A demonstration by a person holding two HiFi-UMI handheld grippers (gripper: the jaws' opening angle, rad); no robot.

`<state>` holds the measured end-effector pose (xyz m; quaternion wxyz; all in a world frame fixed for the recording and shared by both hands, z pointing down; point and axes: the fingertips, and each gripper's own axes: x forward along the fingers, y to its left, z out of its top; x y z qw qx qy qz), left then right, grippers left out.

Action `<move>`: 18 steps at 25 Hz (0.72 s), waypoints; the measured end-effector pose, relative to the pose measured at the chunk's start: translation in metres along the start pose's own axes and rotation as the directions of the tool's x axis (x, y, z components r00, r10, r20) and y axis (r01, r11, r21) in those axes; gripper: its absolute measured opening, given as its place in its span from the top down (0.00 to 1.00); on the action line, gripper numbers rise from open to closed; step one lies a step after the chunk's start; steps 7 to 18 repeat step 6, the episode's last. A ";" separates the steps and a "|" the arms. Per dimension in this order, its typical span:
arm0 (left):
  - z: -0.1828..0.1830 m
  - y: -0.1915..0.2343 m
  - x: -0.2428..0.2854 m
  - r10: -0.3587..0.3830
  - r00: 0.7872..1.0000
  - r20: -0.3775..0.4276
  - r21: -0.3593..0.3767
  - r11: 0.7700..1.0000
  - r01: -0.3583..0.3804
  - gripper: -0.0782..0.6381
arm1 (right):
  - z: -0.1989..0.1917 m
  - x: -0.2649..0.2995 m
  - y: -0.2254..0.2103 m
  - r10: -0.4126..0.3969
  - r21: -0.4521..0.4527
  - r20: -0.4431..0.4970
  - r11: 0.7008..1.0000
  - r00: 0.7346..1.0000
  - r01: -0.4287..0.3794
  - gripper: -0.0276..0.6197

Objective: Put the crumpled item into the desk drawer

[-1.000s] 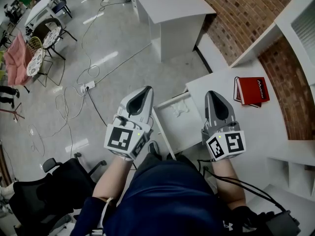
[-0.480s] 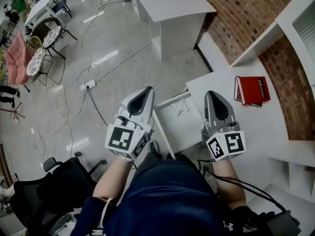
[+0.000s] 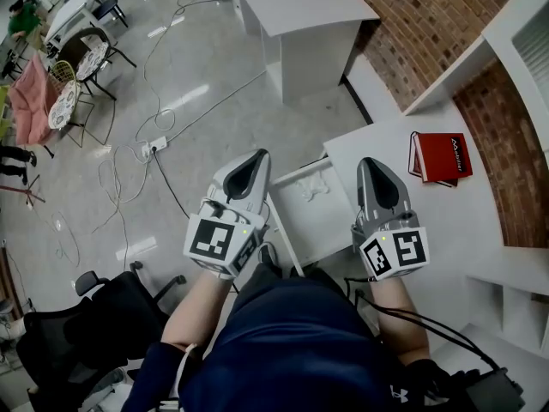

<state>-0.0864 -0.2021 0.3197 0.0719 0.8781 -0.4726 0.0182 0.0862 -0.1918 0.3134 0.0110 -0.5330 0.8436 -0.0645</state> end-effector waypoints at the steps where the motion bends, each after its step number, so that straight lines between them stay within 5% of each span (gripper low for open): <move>1: 0.000 -0.001 0.001 0.001 1.000 -0.001 0.000 1.000 -0.001 0.89 | 0.000 0.000 -0.001 0.001 0.001 -0.001 1.000 1.000 -0.001 0.95; 18: 0.005 -0.007 0.007 0.015 1.000 -0.008 -0.010 1.000 -0.015 0.89 | -0.001 -0.002 -0.008 0.005 0.003 -0.004 1.000 1.000 -0.005 0.95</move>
